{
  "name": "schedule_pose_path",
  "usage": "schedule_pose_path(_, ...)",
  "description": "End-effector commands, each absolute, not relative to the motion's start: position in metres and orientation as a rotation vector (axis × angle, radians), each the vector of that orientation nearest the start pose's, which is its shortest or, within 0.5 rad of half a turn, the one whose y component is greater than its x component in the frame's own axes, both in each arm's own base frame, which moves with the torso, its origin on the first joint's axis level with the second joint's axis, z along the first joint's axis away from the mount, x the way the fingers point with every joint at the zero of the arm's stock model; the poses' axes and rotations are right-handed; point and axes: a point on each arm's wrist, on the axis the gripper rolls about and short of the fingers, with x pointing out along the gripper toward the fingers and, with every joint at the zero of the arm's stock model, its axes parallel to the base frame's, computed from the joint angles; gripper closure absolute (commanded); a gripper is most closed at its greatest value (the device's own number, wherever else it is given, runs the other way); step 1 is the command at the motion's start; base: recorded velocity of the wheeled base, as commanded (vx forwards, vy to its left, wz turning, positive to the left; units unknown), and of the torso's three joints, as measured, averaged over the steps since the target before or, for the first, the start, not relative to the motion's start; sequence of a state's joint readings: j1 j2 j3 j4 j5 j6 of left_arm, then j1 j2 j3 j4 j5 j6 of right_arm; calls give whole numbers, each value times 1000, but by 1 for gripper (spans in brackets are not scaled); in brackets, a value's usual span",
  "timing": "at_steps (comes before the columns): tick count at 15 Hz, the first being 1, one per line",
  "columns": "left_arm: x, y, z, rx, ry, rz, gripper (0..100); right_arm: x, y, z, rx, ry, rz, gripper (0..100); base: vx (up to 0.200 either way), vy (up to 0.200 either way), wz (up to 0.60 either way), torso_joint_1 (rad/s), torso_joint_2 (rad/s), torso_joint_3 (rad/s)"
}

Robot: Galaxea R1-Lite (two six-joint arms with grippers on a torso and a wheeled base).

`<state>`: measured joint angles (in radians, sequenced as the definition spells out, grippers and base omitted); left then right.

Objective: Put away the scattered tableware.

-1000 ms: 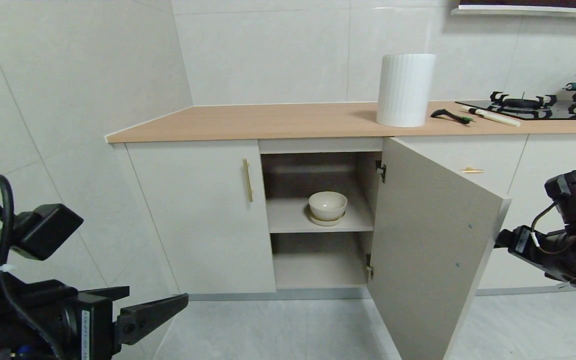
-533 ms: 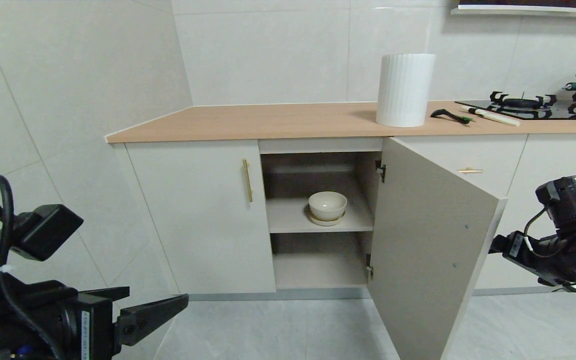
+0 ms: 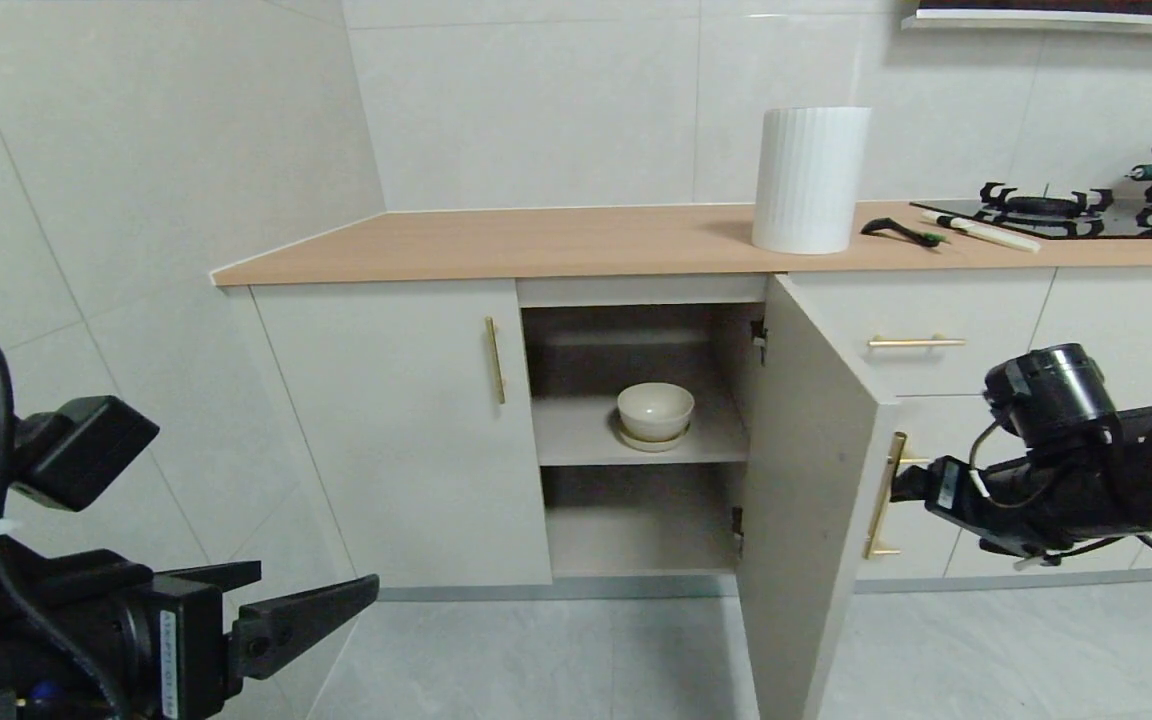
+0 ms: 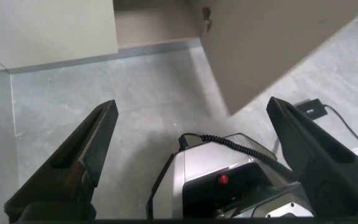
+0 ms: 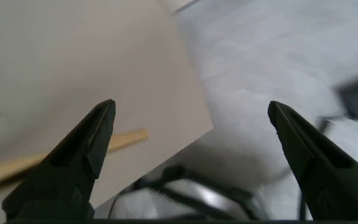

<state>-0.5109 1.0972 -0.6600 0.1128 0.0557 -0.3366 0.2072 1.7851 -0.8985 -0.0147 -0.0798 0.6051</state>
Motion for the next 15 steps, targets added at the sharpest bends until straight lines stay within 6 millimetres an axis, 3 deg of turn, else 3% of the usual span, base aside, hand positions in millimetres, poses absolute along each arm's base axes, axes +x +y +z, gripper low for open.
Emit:
schedule_pose_path(1,123,-67,211,-172,588,-348,0,302,93,117,365,912,-44,0,0,0,0,0,0,0)
schedule_pose_path(3,122,-67,212,-172,580,-347,0,305,119,112,280,928,48,0,0,0,0,0,0,0)
schedule_pose_path(5,122,-67,212,-172,581,-347,0,311,126,109,257,929,77,0,0,0,0,0,0,0)
schedule_pose_path(6,124,-67,211,-164,581,-327,0,329,139,104,219,922,120,0,0,0,0,0,0,0)
schedule_pose_path(9,127,-68,209,-155,578,-298,0,346,156,90,203,932,150,0,0,0,0,0,0,0)
schedule_pose_path(15,130,-70,202,-140,613,-292,0,360,165,73,201,951,147,0,0,0,0,0,0,0)
